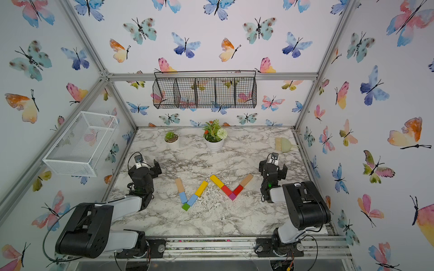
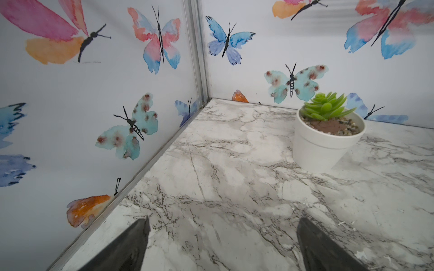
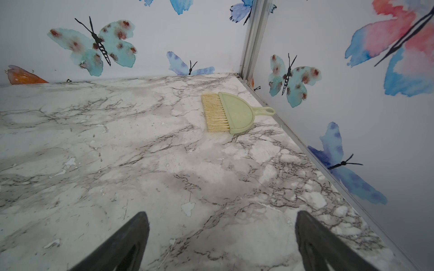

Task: Assemble the letter v with building blocks
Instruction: Reset both arms

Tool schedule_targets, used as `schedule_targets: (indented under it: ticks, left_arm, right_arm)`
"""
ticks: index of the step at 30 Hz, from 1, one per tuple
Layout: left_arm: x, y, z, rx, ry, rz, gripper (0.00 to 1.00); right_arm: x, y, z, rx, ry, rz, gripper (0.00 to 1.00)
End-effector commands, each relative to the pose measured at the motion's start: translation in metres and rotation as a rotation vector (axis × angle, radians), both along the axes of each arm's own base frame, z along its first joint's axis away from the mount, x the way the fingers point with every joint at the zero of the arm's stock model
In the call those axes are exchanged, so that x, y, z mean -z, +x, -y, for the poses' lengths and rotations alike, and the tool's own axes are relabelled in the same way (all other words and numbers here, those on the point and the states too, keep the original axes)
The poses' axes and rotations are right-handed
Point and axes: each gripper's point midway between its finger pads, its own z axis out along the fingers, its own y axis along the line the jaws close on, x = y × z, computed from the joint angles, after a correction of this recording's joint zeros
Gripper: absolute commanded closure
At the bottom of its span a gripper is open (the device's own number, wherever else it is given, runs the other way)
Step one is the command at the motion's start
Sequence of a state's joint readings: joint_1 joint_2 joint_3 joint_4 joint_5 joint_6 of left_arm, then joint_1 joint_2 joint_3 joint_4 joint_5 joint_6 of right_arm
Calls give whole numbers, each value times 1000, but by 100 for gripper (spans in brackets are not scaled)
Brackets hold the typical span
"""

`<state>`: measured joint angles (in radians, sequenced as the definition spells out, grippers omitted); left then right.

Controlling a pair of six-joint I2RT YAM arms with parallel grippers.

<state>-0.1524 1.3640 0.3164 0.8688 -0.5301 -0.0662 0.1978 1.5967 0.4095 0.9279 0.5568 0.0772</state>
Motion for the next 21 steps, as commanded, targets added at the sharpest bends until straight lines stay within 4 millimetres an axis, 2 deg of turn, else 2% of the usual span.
schedule_targets:
  ticks: [1, 3, 6, 8, 9, 11, 13, 21]
  left_arm:
    - [-4, -9, 2, 28, 16, 91, 2]
    - [-2, -8, 14, 110, 22, 96, 2]
    - [0, -6, 22, 175, 12, 84, 2]
    - [9, -10, 34, 285, -4, 78, 1]
    - [7, -12, 41, 327, 12, 101, 2]
    - [3, -11, 43, 353, 10, 125, 2]
    - [9, -7, 41, 366, -16, 88, 2]
    - [9, -4, 32, 329, -46, 97, 2]
  right_arm:
    - [-8, 0, 0, 3, 1, 27, 2]
    - [-8, 0, 0, 2, 1, 27, 2]
    - [-7, 0, 0, 2, 0, 25, 2]
    - [-7, 0, 1, 4, 0, 25, 2]
    - [-7, 0, 0, 2, 0, 26, 2]
    - [-7, 0, 0, 3, 0, 25, 2]
    - [-7, 0, 0, 1, 1, 25, 2]
    - [1, 13, 5, 58, -24, -46, 2]
